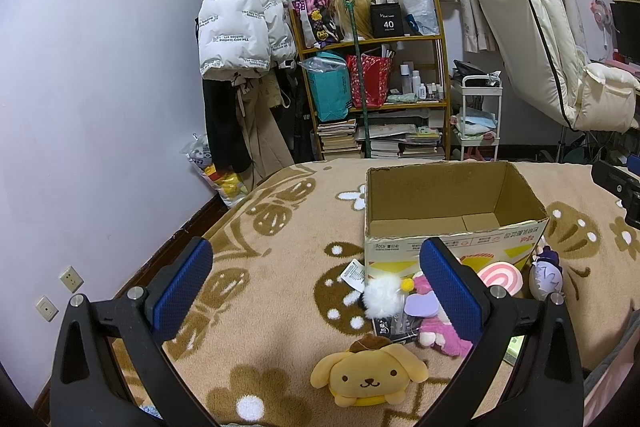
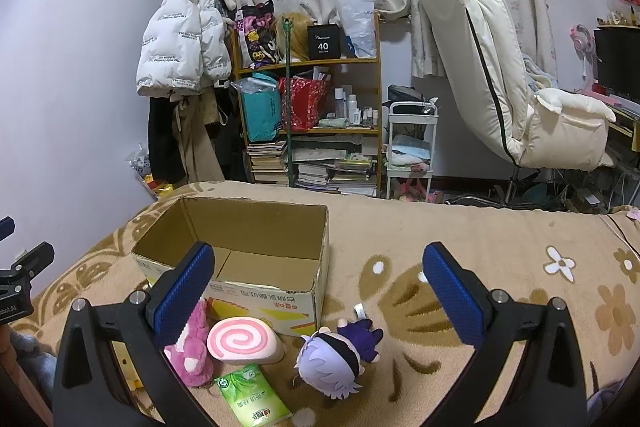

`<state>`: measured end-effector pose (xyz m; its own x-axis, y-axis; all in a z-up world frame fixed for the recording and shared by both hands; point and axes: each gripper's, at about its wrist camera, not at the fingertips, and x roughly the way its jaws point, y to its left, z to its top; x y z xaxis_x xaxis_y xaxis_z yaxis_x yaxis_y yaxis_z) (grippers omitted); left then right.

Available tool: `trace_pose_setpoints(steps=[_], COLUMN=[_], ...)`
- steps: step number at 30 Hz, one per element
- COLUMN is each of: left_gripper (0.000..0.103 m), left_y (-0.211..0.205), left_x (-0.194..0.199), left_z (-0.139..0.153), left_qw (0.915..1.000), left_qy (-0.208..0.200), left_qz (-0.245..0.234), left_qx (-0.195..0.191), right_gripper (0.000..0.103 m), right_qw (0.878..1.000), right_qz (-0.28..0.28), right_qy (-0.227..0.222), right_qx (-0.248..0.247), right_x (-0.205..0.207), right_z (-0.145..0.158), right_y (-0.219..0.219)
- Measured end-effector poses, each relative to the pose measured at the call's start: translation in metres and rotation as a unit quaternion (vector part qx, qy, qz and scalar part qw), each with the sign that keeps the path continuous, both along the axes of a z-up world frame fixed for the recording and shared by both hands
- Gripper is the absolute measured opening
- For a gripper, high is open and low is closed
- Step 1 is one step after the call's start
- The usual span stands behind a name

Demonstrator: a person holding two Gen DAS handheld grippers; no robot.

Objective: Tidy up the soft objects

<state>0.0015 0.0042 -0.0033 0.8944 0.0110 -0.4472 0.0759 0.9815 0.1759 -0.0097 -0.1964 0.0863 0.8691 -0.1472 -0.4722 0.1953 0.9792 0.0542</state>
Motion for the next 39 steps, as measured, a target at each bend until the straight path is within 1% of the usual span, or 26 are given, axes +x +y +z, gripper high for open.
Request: trace_pose_setpoints(steps=[29,33,39], left_gripper=[0.102,0.102,0.102], left_y=[-0.0016,-0.0015,0.0018], left_x=[-0.0005,0.0,0.0006], left_z=[-0.0008,-0.0009,-0.0042], left_qw=[1.0,1.0,1.0], left_qy=[0.0,0.0,0.007], left_qz=[0.0,0.0,0.002], left_qx=[0.001,0.002,0.001], right_gripper=[0.103,0.103,0.103], right_qw=[1.0,1.0,1.0], right_qz=[0.0,-0.004,-0.003], right_qy=[0.001,0.002,0.003], right_qx=[0.003,0.008,0.008], right_x=[0.0002,-0.0016,-0.0015], right_z=[-0.0011,-0.0082,-0.0083], right_y=[-0.0025,-0.0078,-0.0079])
